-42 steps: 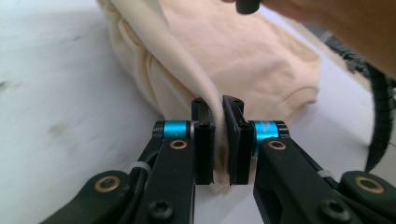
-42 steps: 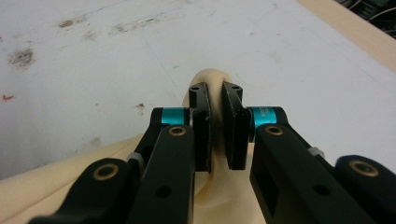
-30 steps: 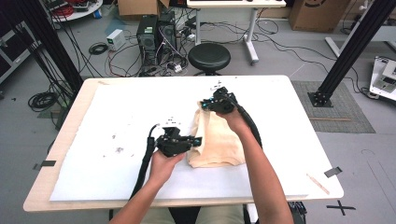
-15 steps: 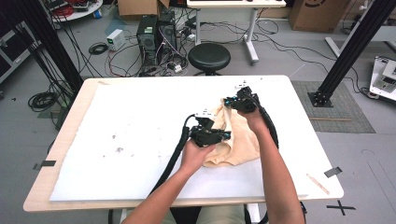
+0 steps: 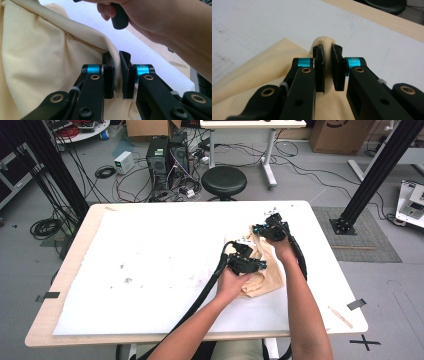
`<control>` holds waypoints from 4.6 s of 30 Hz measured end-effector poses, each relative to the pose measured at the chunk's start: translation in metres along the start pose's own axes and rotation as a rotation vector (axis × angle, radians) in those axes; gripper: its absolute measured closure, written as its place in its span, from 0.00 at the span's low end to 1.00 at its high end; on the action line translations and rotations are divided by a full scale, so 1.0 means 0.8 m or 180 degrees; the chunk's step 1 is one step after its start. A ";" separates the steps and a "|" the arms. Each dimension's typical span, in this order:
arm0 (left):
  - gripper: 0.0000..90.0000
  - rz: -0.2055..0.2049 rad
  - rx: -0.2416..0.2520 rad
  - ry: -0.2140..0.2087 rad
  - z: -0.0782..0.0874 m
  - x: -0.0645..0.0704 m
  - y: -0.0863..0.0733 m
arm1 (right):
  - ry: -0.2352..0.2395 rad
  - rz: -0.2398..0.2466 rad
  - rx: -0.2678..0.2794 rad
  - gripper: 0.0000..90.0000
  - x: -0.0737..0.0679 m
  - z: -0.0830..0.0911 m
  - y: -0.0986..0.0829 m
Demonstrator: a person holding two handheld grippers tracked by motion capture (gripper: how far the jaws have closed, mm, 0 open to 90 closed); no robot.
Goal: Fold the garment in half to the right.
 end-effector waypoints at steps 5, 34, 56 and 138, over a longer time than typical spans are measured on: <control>0.65 0.0011 0.0045 0.0012 0.002 0.002 0.001 | -0.0140 -0.0230 0.0043 0.71 0.010 0.003 -0.015; 0.25 -0.0011 0.0829 0.0607 0.188 -0.127 -0.100 | 0.0287 -0.0175 -0.0083 0.98 -0.074 0.082 -0.153; 0.25 0.0080 0.0947 0.0843 0.235 -0.152 -0.115 | -0.0361 -0.0348 0.0151 0.67 -0.053 0.146 -0.146; 0.22 -0.0063 0.1101 0.0959 0.297 -0.177 -0.132 | -0.0531 -0.0223 -0.0398 0.79 -0.086 0.111 -0.178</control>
Point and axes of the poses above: each handheld gripper's, and its own axes: z roughly backward along the jaws, y roughly out of its top, x roughly to its right, the point moved 3 cm from there along -z, roughly forward along the jaws, and after that the axes turned 3 degrees about -x, right-handed, at the moved point
